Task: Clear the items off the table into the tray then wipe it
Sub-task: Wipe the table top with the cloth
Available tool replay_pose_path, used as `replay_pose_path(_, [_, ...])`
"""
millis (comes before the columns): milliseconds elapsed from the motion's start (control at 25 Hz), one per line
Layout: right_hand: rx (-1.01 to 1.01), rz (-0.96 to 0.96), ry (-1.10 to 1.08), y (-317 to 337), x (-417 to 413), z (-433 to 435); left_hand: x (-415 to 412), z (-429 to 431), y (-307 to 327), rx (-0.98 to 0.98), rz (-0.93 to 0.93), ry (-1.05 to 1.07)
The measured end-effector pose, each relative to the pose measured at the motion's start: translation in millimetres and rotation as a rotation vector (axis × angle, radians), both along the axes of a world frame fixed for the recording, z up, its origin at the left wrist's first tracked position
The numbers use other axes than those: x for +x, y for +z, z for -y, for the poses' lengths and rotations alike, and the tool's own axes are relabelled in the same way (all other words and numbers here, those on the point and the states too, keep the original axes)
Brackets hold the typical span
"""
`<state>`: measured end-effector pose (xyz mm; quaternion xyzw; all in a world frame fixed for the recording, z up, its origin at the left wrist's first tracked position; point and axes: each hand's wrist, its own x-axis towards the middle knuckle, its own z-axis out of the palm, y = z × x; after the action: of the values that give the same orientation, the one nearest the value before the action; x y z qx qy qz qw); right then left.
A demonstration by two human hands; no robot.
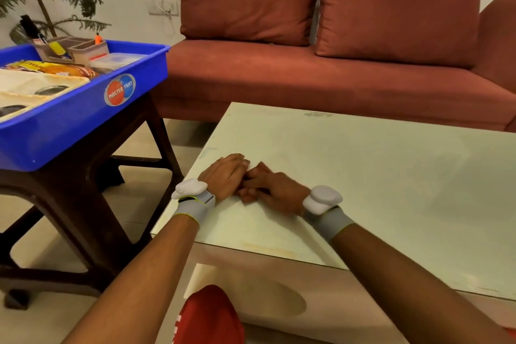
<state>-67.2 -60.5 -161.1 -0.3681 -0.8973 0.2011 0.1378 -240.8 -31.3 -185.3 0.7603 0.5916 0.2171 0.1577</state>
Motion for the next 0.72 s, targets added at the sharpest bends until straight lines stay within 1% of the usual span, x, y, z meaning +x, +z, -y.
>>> replay_pose_path(80, [0.014,-0.026,0.146,-9,7,41,-2,2,-1,-0.02,-0.018,-0.012])
replay_pose_path(160, [-0.025,-0.011,0.288,-4,53,61,-1,2,-6,0.009,-0.144,-0.035])
replay_pose_path(200, [-0.039,0.014,0.287,-2,78,61,1,1,-8,0.02,-0.217,-0.056])
replay_pose_path(280, [-0.029,0.044,0.128,5,105,40,2,-2,-10,0.013,-0.335,-0.07])
replay_pose_path(360, [0.007,0.043,-0.025,4,92,14,6,-3,-10,-0.007,-0.383,-0.059])
replay_pose_path(400, [0.015,0.029,-0.057,0,73,10,8,-4,-9,-0.028,-0.381,-0.046])
replay_pose_path(440, [-0.005,0.015,-0.042,-4,54,17,11,-5,-6,-0.054,-0.357,-0.029])
replay_pose_path(520, [0.005,-0.004,0.057,-9,50,48,22,-9,-2,-0.06,-0.302,0.006])
replay_pose_path(640, [-0.079,0.03,0.222,1,111,80,35,-9,-2,0.08,-0.208,0.003])
replay_pose_path(680, [-0.099,0.027,0.179,1,135,80,37,-8,-7,0.131,-0.203,-0.012])
replay_pose_path(720, [-0.09,0.005,0.063,2,153,70,39,-7,-9,0.154,-0.217,-0.015])
